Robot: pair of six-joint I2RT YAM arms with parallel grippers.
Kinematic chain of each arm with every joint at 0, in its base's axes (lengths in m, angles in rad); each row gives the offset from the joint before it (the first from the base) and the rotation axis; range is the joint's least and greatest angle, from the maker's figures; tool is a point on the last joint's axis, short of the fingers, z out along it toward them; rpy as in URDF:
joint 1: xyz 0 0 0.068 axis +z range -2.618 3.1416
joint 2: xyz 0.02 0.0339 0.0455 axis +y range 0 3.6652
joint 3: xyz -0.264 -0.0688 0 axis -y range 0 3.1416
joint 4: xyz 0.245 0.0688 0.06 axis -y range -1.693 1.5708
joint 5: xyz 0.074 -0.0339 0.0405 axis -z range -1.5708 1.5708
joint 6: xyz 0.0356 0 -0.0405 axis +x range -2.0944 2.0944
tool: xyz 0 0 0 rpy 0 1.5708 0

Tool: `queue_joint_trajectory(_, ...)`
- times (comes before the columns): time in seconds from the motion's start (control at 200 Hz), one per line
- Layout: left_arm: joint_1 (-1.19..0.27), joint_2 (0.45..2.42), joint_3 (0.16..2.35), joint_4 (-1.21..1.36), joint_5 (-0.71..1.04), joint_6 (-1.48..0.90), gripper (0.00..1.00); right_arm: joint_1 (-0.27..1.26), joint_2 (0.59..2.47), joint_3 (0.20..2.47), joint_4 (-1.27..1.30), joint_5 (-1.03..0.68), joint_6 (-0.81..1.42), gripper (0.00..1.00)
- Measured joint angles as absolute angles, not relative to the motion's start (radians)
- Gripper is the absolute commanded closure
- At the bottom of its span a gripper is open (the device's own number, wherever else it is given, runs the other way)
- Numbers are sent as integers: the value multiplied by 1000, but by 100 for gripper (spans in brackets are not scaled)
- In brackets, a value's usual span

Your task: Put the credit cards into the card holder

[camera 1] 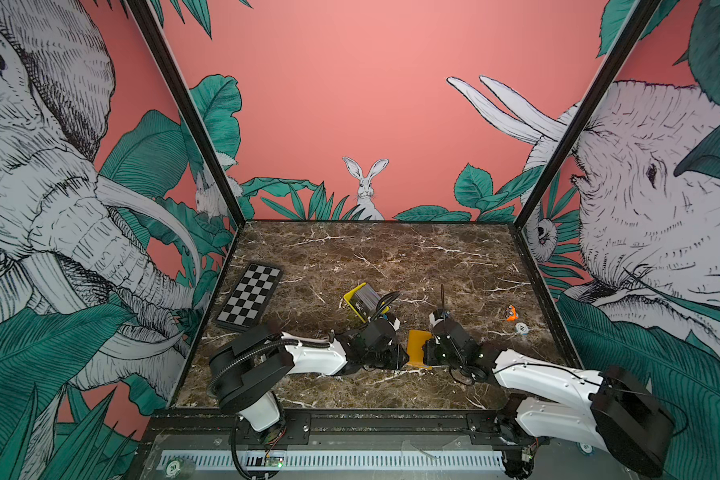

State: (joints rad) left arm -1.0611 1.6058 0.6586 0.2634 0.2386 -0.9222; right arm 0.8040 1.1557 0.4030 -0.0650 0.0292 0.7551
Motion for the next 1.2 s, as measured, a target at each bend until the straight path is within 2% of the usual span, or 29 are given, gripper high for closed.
queue_joint_trajectory(0.265, -940, 1604, 743, 138, 374, -756, 73, 804, 1149, 408, -88, 35, 788, 100)
queue_joint_trajectory(0.575, -909, 1642, 918, -63, 516, -557, 73, 804, 1174, 439, -123, 46, 829, 100)
queue_joint_trajectory(0.85, -874, 1740, 962, -118, 630, -509, 74, 804, 1176, 441, -122, 48, 857, 100)
queue_joint_trajectory(1.2, -874, 1827, 1027, -124, 704, -534, 73, 804, 1074, 398, -207, 68, 857, 100)
